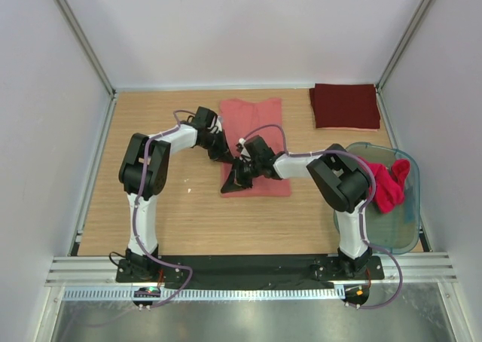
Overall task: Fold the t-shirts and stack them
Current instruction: Fold the tshirt
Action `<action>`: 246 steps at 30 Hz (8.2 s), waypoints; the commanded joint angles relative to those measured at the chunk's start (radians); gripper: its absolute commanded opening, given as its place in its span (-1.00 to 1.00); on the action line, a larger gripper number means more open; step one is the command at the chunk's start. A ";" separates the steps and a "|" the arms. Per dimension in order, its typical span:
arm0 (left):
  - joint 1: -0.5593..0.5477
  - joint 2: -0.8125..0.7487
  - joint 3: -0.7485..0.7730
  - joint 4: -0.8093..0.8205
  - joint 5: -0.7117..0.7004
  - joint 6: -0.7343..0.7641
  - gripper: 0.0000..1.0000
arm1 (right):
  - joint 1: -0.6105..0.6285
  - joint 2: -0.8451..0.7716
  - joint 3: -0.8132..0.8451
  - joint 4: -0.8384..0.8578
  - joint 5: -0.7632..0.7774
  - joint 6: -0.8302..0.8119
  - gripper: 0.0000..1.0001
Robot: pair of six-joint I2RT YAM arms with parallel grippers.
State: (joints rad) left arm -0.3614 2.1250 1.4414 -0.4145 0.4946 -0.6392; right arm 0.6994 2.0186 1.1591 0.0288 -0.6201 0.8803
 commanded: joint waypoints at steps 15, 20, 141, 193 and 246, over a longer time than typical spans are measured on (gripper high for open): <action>0.029 0.049 0.024 -0.070 -0.074 0.065 -0.99 | -0.020 -0.128 -0.107 0.092 -0.009 0.071 -0.98; 0.029 0.050 0.016 -0.078 -0.074 0.072 -1.00 | -0.083 -0.150 -0.122 0.097 -0.029 0.063 -0.98; -0.031 -0.287 -0.576 0.154 -0.074 0.144 -0.04 | -0.328 -0.278 -0.338 -0.287 0.246 -0.414 0.15; -0.011 -0.719 -0.419 -0.148 -0.111 -0.071 -1.00 | -0.396 -0.500 -0.109 -0.543 -0.016 -0.194 -0.98; 0.187 -0.309 0.062 -0.257 -0.109 0.032 0.02 | -0.470 0.083 0.805 -1.004 0.278 -0.535 0.13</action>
State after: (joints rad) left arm -0.1795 1.9472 1.5753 -0.6498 0.4072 -0.6384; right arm 0.1852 2.2295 2.0266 -0.8818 -0.4702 0.4454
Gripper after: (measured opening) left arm 0.510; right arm 0.563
